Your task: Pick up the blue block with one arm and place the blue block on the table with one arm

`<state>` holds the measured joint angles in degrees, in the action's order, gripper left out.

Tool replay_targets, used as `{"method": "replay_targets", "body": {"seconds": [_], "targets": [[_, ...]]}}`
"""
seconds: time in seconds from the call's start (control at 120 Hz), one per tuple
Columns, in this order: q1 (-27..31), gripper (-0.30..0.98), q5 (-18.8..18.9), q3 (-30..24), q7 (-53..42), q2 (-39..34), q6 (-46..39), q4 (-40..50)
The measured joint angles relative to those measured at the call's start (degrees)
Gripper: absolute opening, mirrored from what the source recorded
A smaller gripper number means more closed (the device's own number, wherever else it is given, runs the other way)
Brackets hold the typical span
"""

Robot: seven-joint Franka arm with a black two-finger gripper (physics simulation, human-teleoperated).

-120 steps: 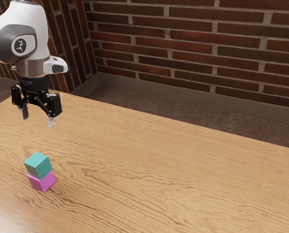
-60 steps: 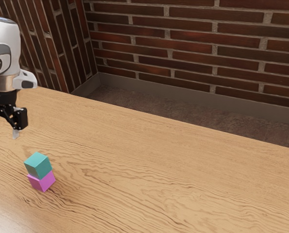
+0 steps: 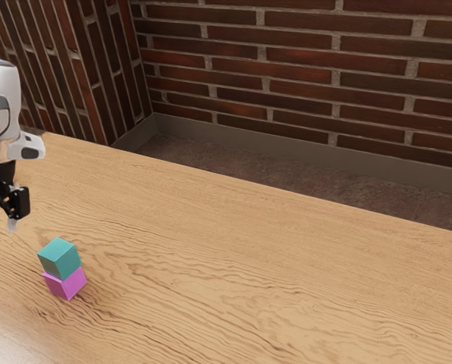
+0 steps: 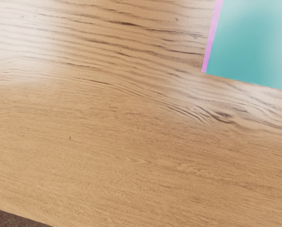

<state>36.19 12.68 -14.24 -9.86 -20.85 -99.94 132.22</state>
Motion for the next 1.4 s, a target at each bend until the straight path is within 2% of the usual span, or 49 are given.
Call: {"method": "replay_targets", "body": {"seconds": [0.6, 1.4], "targets": [[-1.8, 0.69, -1.2, -0.6, -3.6, 7.7, -11.0, 3.5], [-4.0, 0.69, -1.5, -1.1, 1.3, 15.9, -19.6, 4.3]]}}
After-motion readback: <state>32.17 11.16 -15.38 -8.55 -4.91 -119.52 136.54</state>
